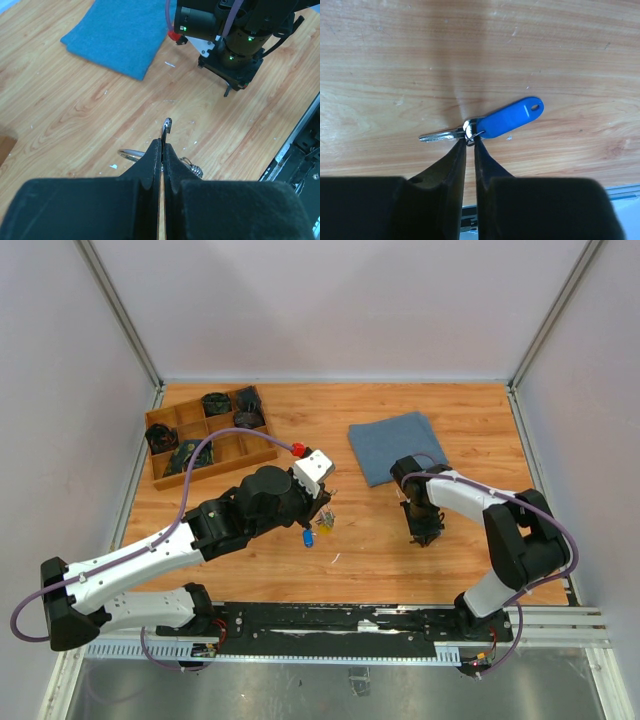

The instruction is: Put the keys on the keyring

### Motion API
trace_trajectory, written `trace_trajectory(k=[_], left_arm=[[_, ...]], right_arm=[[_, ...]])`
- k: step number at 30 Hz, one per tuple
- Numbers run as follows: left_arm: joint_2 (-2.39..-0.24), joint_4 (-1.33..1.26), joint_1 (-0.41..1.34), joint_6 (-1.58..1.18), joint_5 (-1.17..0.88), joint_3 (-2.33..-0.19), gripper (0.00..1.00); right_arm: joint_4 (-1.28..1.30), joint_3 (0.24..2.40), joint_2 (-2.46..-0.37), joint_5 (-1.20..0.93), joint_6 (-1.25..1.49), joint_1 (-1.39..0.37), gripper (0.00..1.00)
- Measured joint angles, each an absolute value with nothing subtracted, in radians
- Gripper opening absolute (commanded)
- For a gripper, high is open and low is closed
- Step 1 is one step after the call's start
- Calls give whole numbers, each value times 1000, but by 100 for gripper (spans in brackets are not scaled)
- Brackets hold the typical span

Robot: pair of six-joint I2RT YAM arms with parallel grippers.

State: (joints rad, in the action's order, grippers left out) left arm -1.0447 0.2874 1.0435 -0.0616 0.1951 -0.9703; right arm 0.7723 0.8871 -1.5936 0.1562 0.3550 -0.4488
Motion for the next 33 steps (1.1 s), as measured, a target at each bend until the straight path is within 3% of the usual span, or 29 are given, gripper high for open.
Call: trace_trajectory(k=[6,17,24,33], left_arm=[[-1045,287,1044,-62,189,-970,1],[-1052,287,1044,-61,191,-971,0],[-1045,287,1044,-61,221,-971,0],[-1011,287,1043,-65,251,-971,0]], right_arm=[[764,887,-1593,156,336,-449,1],[756,889,-1496,100,304,-449,1],[736,924,-1464,-67,295,-458,1],[580,968,-1464,-463,341,-548,1]])
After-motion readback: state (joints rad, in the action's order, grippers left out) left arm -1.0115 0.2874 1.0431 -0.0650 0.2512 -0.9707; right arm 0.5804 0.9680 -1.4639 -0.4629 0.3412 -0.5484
